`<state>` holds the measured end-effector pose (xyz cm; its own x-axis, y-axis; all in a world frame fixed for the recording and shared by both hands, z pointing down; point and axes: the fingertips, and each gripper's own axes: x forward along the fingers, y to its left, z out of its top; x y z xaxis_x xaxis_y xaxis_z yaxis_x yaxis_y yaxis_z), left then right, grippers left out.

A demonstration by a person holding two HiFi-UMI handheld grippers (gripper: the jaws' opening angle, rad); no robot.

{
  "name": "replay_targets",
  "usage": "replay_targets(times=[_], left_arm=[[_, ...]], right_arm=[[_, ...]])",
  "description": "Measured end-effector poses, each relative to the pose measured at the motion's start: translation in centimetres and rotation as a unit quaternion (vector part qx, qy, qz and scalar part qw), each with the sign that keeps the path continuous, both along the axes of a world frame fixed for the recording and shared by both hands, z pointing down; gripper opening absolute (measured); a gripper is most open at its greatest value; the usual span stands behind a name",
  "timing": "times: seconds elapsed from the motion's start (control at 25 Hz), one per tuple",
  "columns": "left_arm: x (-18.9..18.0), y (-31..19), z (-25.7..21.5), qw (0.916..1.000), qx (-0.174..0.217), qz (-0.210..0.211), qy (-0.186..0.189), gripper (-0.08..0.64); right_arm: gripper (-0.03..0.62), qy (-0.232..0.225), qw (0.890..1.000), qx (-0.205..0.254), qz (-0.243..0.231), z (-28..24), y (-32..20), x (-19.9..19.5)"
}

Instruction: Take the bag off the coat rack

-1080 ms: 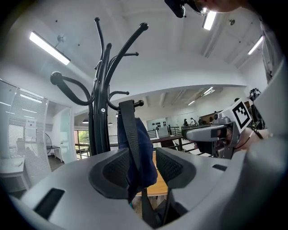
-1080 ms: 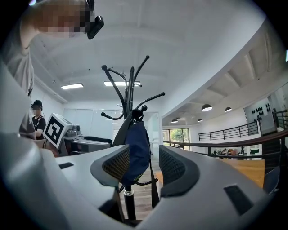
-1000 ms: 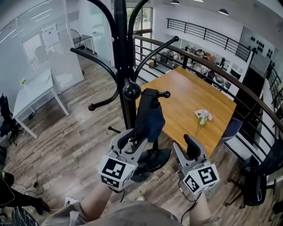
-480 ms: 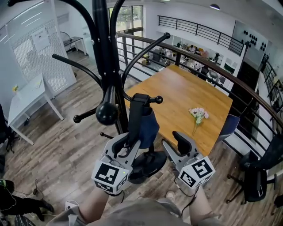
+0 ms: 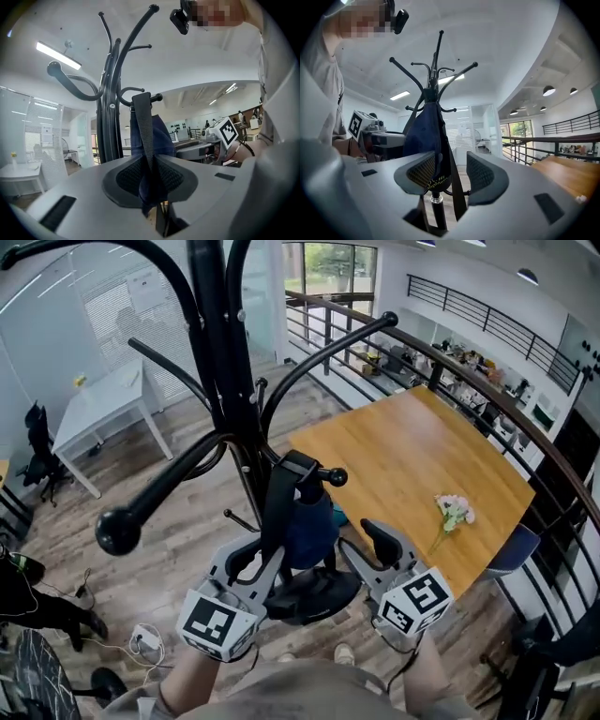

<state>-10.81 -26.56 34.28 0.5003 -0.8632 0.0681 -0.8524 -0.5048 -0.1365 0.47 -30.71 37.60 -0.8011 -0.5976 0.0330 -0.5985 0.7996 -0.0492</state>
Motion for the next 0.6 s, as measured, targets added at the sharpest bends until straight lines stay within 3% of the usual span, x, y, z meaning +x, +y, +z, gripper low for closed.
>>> replay_targets(times=[0.24,0.44,0.6], left_arm=[[-0.3,0.0,-0.2,0.9972,-0.009,-0.074,0.001,0.074],[-1.0,0.5,-0.7,0.9914,-0.014,-0.13,0.006,0.06],[-1.4,1.0,-1.3,0.9854,-0.016,-0.17,0.0,0.051]], right_arm=[[0.207,0.02,0.996,0.012,-0.086,-0.3,-1.9,-1.1],[0.207,0.056,0.983,0.023,-0.173,0.6,-1.9,-2.5],[0.207,0.089,0.975,0.026,-0.202,2.4,-2.5,-3.6]])
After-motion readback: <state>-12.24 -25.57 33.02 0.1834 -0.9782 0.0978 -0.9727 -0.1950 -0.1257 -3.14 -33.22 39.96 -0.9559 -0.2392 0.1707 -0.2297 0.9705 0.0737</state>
